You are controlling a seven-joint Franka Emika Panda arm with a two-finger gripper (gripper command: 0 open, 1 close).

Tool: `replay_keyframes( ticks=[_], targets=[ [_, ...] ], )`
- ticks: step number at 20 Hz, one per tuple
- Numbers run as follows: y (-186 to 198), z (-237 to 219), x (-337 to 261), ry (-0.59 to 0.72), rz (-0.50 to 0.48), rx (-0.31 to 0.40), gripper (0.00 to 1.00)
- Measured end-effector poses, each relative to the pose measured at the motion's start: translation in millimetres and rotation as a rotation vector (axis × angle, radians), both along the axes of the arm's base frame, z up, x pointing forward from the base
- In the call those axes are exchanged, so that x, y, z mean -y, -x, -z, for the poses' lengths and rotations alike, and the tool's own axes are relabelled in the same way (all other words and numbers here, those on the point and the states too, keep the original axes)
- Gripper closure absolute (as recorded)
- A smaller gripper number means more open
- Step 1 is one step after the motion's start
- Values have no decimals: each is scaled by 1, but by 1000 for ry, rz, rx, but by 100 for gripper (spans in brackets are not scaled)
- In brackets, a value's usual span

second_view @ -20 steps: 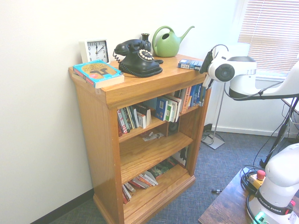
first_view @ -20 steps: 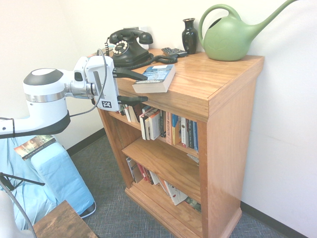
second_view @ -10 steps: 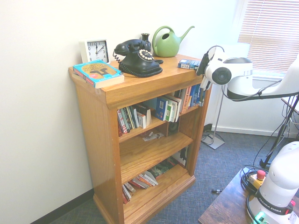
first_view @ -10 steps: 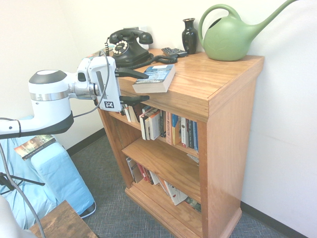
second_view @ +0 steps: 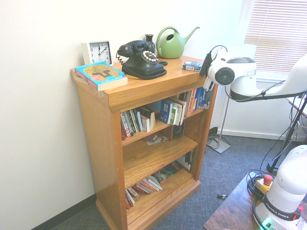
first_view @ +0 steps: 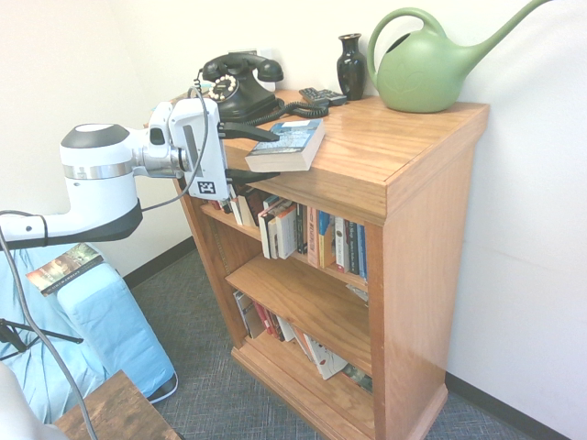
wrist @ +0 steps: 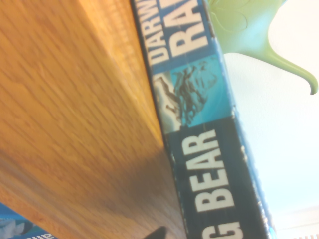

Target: Put the book on the shelf

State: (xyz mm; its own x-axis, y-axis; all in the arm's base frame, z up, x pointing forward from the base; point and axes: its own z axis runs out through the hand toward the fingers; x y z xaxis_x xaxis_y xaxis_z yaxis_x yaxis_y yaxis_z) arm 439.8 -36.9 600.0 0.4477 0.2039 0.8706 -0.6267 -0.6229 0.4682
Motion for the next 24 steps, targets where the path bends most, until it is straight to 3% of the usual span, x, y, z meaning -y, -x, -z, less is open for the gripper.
replay_keyframes(
  ticks=[20,24],
  targets=[
    [-4,0,12,-9,20,-1,100],
    [1,-6,10,-74,31,19,100]
  ],
)
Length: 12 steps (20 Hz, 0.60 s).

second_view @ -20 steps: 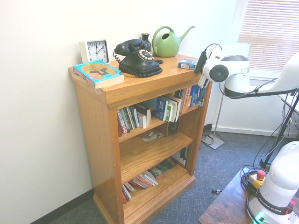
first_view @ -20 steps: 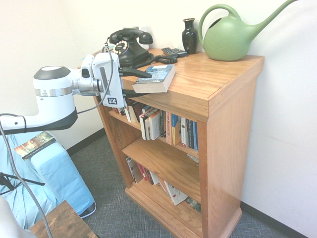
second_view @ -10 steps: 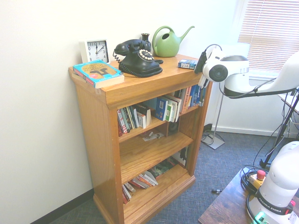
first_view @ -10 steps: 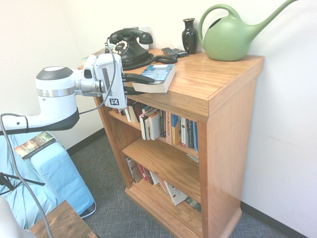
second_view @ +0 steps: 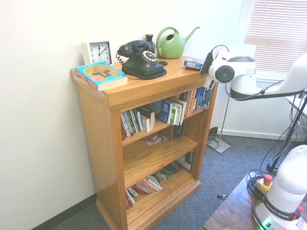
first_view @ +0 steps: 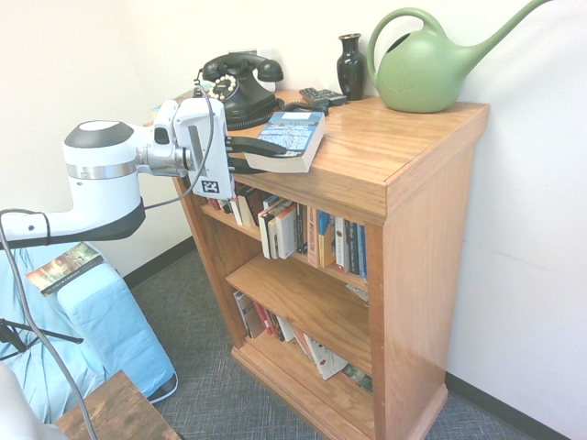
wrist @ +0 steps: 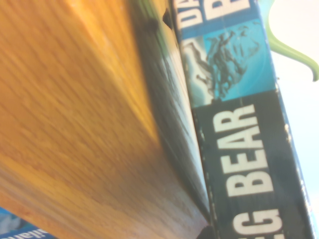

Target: Put the book on the shelf

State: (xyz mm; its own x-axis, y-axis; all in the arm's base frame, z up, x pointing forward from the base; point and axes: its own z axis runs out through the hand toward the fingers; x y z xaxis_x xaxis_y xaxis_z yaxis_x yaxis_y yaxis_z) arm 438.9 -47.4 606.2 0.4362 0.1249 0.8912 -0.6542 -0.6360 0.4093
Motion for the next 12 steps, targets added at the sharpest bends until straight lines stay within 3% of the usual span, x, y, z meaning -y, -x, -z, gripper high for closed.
replay_keyframes(
  ticks=[5,9,12],
  targets=[
    [30,-23,-11,-156,3,35,100],
    [77,-54,-20,-271,18,59,100],
    [115,-66,-32,-381,25,40,100]
  ],
)
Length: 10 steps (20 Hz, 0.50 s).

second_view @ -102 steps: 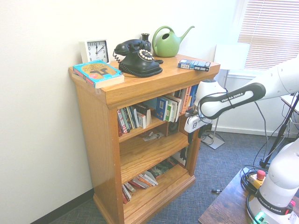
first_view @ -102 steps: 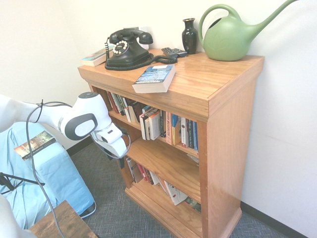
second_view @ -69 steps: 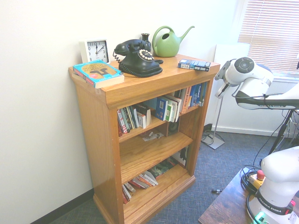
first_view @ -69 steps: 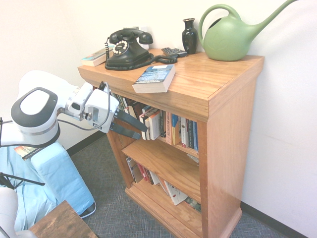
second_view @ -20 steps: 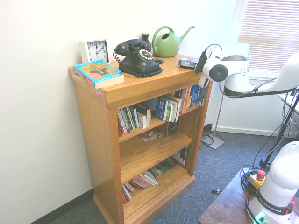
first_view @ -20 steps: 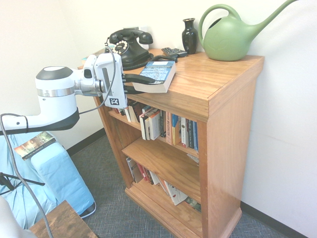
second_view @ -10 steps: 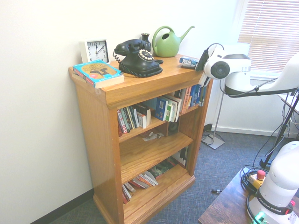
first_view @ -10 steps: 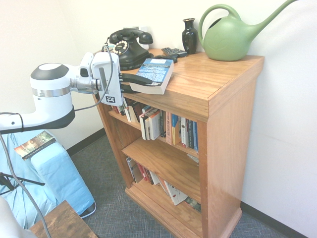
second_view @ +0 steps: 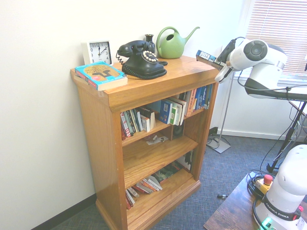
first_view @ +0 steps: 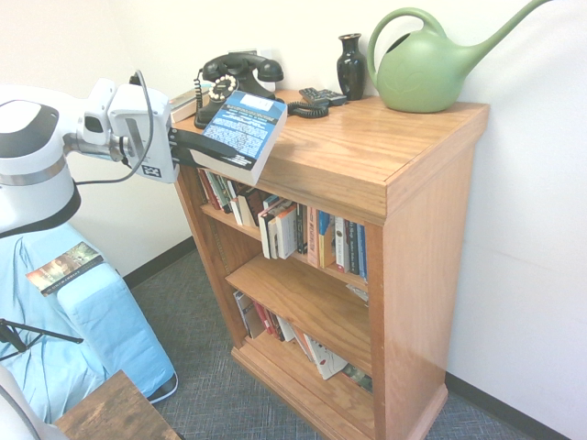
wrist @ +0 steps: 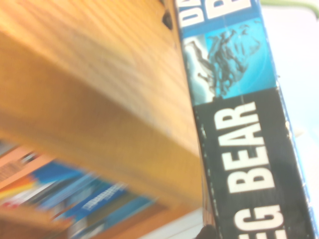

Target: Put the book on the shelf

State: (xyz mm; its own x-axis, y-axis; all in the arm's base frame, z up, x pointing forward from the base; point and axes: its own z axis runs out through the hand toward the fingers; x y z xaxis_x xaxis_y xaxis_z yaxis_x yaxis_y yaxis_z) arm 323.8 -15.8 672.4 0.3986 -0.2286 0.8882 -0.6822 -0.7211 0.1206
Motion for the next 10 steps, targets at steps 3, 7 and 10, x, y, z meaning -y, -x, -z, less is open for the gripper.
replay_keyframes(
  ticks=[3,7,10],
  targets=[
    [34,10,-18,-133,-21,-62,100],
    [62,51,-40,-301,-54,-124,100],
    [65,89,-52,-425,-76,-188,100]
  ],
)
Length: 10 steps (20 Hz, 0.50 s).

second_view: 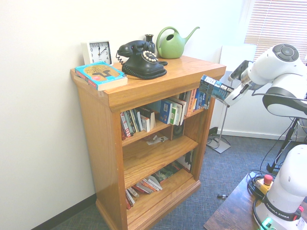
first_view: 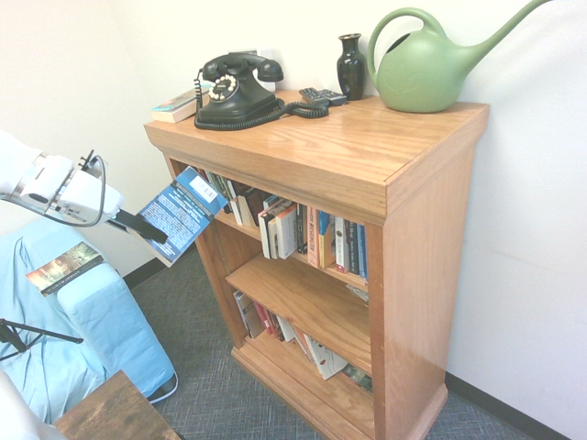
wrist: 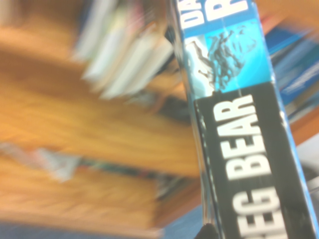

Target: Put the book on the shelf

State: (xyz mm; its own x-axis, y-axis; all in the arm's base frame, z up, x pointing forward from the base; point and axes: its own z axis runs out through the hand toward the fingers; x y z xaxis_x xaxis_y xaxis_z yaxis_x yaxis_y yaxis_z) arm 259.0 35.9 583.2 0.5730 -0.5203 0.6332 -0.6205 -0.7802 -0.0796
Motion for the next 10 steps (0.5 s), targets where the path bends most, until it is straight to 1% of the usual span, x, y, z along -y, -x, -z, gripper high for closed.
replay_keyframes(
  ticks=[3,7,10],
  targets=[
    [-10,31,1,-54,-13,-15,100],
    [-40,52,2,-86,-48,-22,100],
    [-61,68,-9,-89,-82,-34,100]
  ],
)
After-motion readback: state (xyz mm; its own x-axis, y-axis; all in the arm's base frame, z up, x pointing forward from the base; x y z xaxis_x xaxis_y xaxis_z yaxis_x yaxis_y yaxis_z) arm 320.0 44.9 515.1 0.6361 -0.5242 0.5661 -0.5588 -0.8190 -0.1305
